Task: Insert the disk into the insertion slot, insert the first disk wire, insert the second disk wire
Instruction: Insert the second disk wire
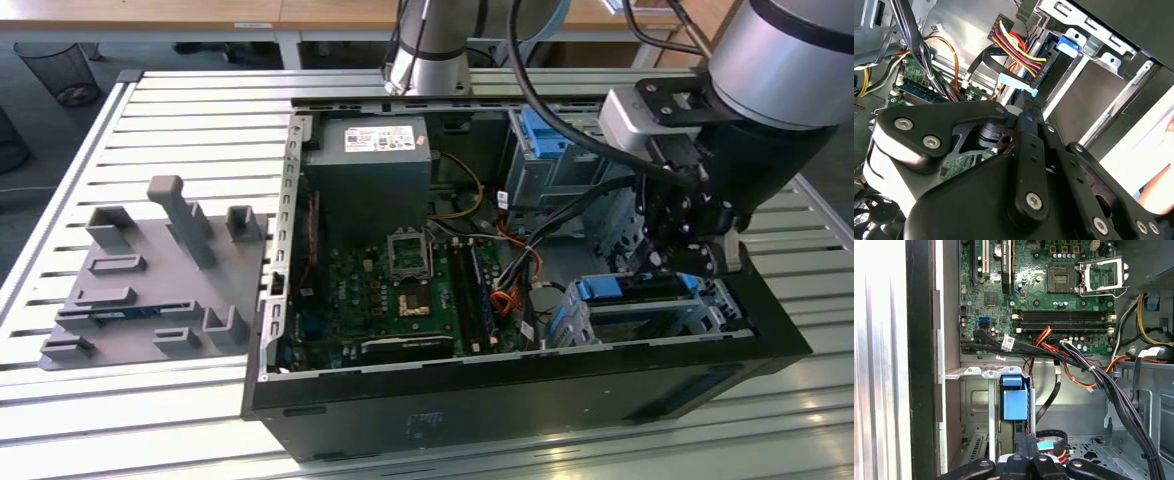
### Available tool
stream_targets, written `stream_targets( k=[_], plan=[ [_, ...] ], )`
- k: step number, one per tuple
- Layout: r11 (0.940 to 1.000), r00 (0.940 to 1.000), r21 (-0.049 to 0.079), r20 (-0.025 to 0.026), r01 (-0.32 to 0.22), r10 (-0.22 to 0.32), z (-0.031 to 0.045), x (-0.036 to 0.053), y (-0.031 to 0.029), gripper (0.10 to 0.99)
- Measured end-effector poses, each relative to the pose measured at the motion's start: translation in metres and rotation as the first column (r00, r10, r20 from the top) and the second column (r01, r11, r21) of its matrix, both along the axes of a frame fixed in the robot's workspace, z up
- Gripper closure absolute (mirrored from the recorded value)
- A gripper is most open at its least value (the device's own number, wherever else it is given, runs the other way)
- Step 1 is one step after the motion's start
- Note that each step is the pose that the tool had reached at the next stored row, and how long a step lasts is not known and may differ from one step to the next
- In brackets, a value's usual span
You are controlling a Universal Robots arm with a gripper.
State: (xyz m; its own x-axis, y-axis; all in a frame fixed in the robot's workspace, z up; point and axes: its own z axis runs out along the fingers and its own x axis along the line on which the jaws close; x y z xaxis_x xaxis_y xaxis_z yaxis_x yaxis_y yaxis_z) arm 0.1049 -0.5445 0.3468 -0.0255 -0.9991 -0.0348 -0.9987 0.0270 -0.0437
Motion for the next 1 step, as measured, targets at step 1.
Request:
stream_targets(
  k=[1],
  plan=[
    [1.0, 1.0, 0.0, 0.0, 0.0, 0.0, 0.0, 0.0, 0.0, 0.98]
  ],
)
